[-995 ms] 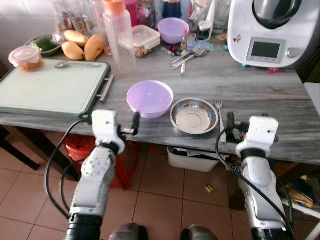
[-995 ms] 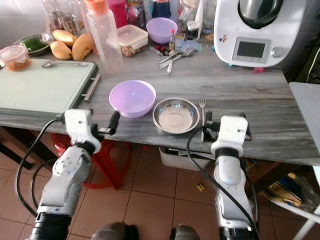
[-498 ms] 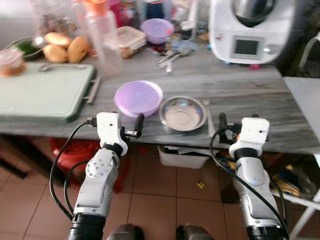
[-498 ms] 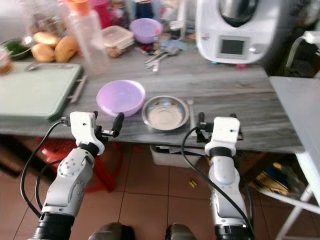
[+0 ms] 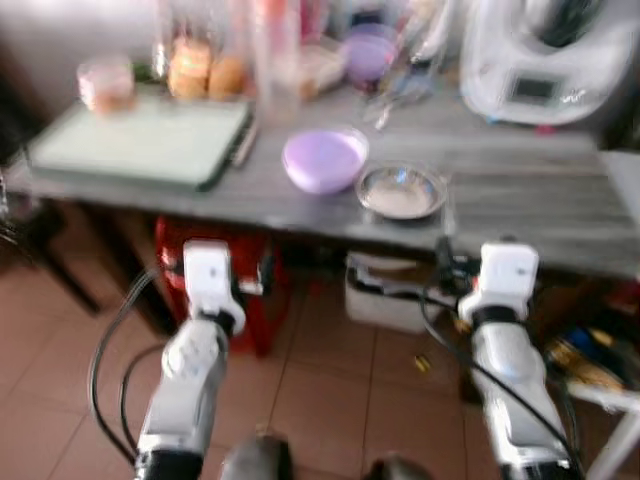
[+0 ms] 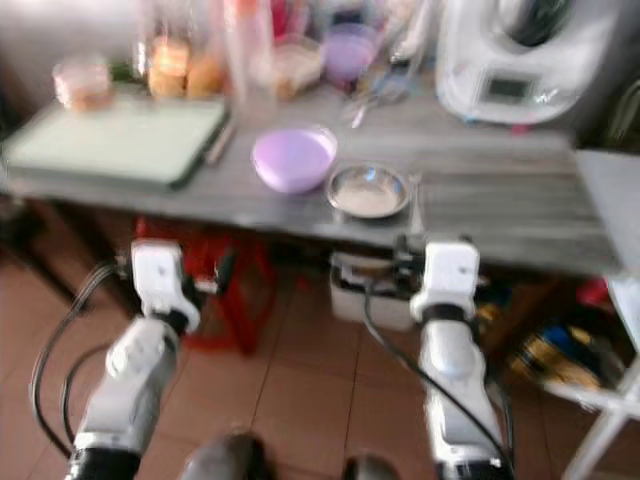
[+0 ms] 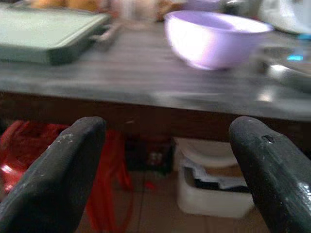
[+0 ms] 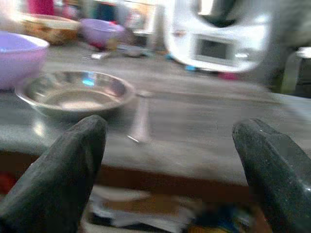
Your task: Setting the table
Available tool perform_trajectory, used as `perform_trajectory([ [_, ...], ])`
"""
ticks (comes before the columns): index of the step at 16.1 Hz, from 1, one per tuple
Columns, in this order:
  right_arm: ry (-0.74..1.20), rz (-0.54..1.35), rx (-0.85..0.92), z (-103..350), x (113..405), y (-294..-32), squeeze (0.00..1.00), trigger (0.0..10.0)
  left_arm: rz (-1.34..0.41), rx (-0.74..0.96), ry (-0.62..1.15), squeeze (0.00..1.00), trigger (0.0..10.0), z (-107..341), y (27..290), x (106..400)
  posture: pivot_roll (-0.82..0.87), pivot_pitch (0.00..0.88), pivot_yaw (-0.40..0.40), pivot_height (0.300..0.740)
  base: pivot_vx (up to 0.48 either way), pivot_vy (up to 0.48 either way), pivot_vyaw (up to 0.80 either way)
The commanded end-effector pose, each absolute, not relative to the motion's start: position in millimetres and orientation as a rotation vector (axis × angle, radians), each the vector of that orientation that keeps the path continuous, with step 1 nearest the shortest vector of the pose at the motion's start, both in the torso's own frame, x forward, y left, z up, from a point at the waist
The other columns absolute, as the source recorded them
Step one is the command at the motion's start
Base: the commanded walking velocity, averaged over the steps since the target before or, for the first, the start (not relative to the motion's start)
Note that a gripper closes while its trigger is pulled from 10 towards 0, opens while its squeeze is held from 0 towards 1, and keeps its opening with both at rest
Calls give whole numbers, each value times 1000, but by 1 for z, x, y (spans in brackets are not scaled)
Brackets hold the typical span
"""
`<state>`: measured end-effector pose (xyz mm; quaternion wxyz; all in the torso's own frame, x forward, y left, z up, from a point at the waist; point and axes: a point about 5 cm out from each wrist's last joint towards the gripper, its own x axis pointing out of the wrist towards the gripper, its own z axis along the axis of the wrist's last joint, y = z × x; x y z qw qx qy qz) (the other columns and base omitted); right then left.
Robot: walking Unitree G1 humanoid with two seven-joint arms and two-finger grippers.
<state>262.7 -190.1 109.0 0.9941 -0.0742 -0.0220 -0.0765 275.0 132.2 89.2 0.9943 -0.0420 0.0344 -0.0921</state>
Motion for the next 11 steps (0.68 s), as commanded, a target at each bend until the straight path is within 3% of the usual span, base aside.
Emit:
perform_trajectory([
  [1, -45, -153, -150, 109, 261, -191, 0, 10000, -180, -52, 49, 0, 10000, 94, 140, 277, -15, 0, -11, 740, -240, 0, 0],
  [5, -25, -173, -145, 103, 252, -189, 0, 10000, -133, -32, 61, 0, 10000, 90, 160, 269, -13, 0, 5, 740, 0, 0, 0],
  [11, -17, -186, -132, 96, 249, -188, 0, 10000, -195, -93, 133, 0, 10000, 68, 142, 256, -34, 0, 33, 740, 0, 0, 0],
])
